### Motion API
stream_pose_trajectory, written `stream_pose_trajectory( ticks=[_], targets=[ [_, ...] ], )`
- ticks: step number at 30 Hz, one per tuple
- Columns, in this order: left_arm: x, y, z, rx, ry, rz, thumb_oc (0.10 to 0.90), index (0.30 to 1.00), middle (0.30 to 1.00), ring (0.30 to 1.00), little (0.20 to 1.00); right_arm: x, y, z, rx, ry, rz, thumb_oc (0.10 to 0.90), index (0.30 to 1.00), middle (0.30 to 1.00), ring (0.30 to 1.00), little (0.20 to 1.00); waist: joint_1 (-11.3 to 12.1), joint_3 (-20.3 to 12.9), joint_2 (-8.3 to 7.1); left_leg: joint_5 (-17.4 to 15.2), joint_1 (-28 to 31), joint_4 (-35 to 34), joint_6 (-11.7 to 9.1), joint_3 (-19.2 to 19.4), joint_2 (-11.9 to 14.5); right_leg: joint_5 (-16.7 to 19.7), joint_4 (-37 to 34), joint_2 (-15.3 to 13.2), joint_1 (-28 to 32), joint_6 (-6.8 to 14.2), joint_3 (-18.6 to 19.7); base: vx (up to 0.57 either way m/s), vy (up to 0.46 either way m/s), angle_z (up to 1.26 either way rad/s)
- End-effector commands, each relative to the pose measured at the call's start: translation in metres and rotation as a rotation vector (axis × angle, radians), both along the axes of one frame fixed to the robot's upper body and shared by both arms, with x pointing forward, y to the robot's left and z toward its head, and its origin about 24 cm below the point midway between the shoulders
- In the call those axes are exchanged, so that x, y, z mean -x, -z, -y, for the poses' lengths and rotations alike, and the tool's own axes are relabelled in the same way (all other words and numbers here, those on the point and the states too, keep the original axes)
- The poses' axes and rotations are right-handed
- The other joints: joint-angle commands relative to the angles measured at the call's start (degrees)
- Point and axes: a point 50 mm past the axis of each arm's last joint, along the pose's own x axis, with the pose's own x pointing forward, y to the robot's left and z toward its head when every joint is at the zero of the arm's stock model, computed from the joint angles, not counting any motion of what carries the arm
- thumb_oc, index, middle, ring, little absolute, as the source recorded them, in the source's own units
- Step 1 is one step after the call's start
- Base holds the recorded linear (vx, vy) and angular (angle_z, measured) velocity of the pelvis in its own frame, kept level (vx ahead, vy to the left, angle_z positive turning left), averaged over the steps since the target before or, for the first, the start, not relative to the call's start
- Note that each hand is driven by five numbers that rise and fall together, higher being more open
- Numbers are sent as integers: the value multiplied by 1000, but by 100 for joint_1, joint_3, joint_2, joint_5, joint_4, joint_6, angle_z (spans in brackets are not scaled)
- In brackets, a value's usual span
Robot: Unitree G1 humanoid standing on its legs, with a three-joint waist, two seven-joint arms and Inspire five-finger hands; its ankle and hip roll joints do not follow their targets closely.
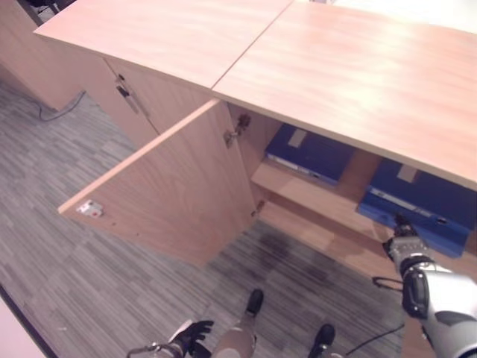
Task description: Put the empty folder in the office cabinet
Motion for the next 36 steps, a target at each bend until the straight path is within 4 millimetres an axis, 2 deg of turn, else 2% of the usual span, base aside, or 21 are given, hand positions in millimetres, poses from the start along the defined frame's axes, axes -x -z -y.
stream_pose_trajectory(
  ticks=[1, 6, 7, 8, 9, 10, 12, 14, 15, 16, 19, 20, 21, 24, 26, 27, 30, 36],
  targets=[
    [-3, 0, -5, 4, -17, -8, 800, 900, 900, 900, 900, -13, -29, 14, 72, 48, 177, 800, 900, 900, 900, 900, 85, -21, -163, -821, 506, -162, -137, 133, 140, -246, -63, -18, 251, 237, 222, 25, 22, -4],
    [6, 4, -4, 0, -47, -37, 800, 900, 900, 900, 900, -13, -7, -13, 48, 0, 202, 800, 900, 900, 900, 900, -21, -62, -237, -863, 621, -164, -117, 190, 149, -232, -82, 12, 324, 227, 290, 20, 11, -8],
    [-1, 5, 7, 23, -55, -21, 800, 900, 900, 900, 900, -20, -3, -35, 44, -56, 209, 800, 900, 900, 900, 900, -74, -70, -265, -876, 647, -162, -112, 200, 155, -217, -87, 18, 325, 225, 309, 25, 11, -7],
    [-3, 7, 15, 52, -92, -29, 800, 900, 900, 900, 900, -22, 0, -47, 35, -89, 219, 800, 900, 900, 900, 900, -156, -76, -295, -882, 668, -160, -110, 222, 160, -213, -90, 29, 325, 224, 336, 17, 13, -6],
    [-3, 8, 16, 54, -97, -29, 800, 900, 900, 900, 900, -22, 1, -48, 36, -92, 218, 800, 900, 900, 900, 900, -167, -74, -293, -883, 672, -161, -109, 227, 160, -214, -90, 29, 327, 224, 340, 13, 25, -15],
    [1, 10, 16, 41, -120, -42, 800, 900, 900, 900, 900, -21, 5, -56, 85, -160, 200, 800, 900, 900, 900, 900, -209, -90, -310, -891, 716, -166, -110, 257, 173, -207, -89, 31, 345, 218, 362, 6, 17, -15],
    [4, 12, 17, 41, -137, -51, 800, 900, 900, 900, 900, -20, 6, -57, 137, -203, 189, 800, 900, 900, 900, 900, -239, -95, -327, -893, 737, -169, -108, 269, 177, -196, -95, 30, 361, 213, 363, 4, 14, -12],
    [8, 13, 14, 37, -176, -54, 800, 900, 900, 900, 900, -10, 7, -60, 364, -370, 166, 800, 900, 900, 900, 900, -369, -80, -354, -903, 787, -171, -104, 315, 183, -169, -117, 35, 384, 208, 381, 1, 8, -2],
    [10, 13, 15, 38, -178, -57, 800, 900, 900, 900, 900, -9, 8, -62, 367, -373, 160, 656, 684, 684, 684, 684, -381, -92, -348, -904, 793, -173, -103, 314, 183, -170, -118, 35, 391, 209, 379, 0, 0, 0],
    [10, 13, 13, 29, -186, -52, 800, 900, 900, 900, 900, 0, 12, -60, 500, -475, 102, 400, 300, 300, 300, 300, -469, -99, -377, -913, 822, -177, -107, 338, 195, -159, -150, 40, 420, 212, 375, 5, 13, -6],
    [11, 14, 11, 19, -189, -49, 800, 900, 900, 900, 900, 4, 15, -61, 604, -581, 42, 400, 300, 300, 300, 300, -514, -123, -389, -924, 858, -181, -108, 361, 200, -144, -187, 36, 458, 209, 377, 12, 16, -6],
    [11, 14, 9, 14, -197, -47, 800, 900, 900, 900, 900, 8, 15, -58, 715, -663, -20, 400, 300, 300, 300, 300, -548, -147, -413, -932, 886, -189, -104, 391, 195, -118, -231, 36, 479, 220, 387, 18, 5, -8],
    [11, 14, 9, 15, -198, -47, 800, 900, 900, 900, 900, 8, 15, -58, 716, -664, -21, 400, 300, 300, 300, 300, -550, -147, -411, -932, 887, -189, -103, 392, 195, -116, -235, 36, 481, 221, 387, 18, 12, -10],
    [14, 14, 8, 4, -194, -48, 800, 900, 900, 900, 900, 6, 6, -59, 856, -740, -41, 400, 300, 300, 300, 300, -596, -152, -422, -929, 895, -191, -100, 412, 197, -90, -255, 35, 483, 227, 407, -2, 9, -8],
    [14, 14, 8, 2, -199, -45, 800, 900, 900, 900, 900, 7, -3, -58, 1030, -816, -84, 400, 300, 300, 300, 300, -636, -156, -429, -931, 904, -191, -95, 433, 197, -77, -274, 33, 482, 233, 399, 0, 5, -6],
    [14, 14, 8, 2, -199, -45, 800, 900, 900, 900, 900, 7, -3, -59, 1032, -816, -86, 400, 300, 300, 300, 300, -638, -157, -426, -931, 904, -191, -95, 432, 197, -77, -275, 34, 484, 234, 398, 0, 0, 0],
    [12, 13, 8, 4, -203, -34, 800, 900, 900, 900, 900, 11, -14, -55, 1202, -855, -119, 400, 300, 300, 300, 300, -675, -149, -424, -935, 916, -191, -86, 437, 195, -75, -273, 29, 488, 237, 398, -1, 3, -5],
    [12, 13, 8, 0, -189, -32, 800, 900, 900, 900, 900, 17, -14, -52, 1319, -895, -187, 400, 300, 300, 300, 300, -703, -144, -432, -946, 930, -191, -71, 435, 195, -72, -254, 20, 475, 248, 412, 1, -1, 1]
  ],
)
